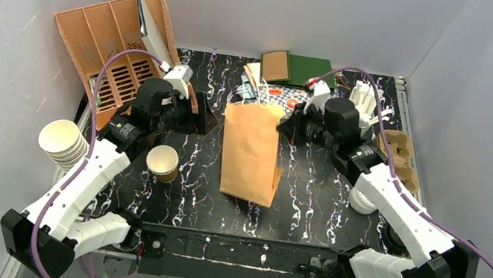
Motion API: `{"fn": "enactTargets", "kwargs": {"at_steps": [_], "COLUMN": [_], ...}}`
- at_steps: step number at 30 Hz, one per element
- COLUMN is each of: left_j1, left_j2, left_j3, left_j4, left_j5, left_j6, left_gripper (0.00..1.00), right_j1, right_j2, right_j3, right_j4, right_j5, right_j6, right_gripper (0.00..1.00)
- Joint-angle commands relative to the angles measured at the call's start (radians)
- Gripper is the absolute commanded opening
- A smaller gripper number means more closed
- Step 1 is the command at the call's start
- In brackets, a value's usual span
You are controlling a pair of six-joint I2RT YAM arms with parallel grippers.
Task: Pack the takeout coffee
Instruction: Open the takeout bag at the center of the board.
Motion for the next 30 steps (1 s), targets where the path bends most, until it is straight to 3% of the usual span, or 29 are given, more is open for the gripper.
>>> {"fn": "enactTargets", "kwargs": {"at_steps": [1,7,13,16,22,30], "left_j1": [-0.004,-0.028,-0.178,-0.205,-0.241,-0.265], "left_j2": [-0.032,0.063,0.17,0.226,0.221,0.291], "left_j3": [-0.031,0.022,0.144,0.195,0.116,0.161], "left_j4": [0.082,0.164,0.167,0.094,0.236,0.256], "left_j5": [0.209,0.27,0.086,-0.026,-0.159,-0.25], "left_j6": [-0.009,-0.15,-0.232,-0.317,-0.589,-0.594], "left_gripper": [0.77,0.74,0.72,0.72,0.7,0.64], "right_j1": [0.002,0.004,0.011,0.013,0.018,0.025], "right_j2": [-0.078,-0.156,-0.212,-0.222,-0.237,-0.254], "right_j3": [-0.102,-0.177,-0.166,-0.147,-0.141,-0.138], "right_j4": [-0.094,-0.096,-0.095,-0.094,-0.092,-0.092], "right_j5": [-0.005,-0.052,-0.041,-0.047,-0.04,-0.054], "right_j6": [-0.043,-0.041,-0.065,-0.068,-0.081,-0.083], "right_gripper": [0.01,0.01,0.01,0.01,0.01,0.01]}}
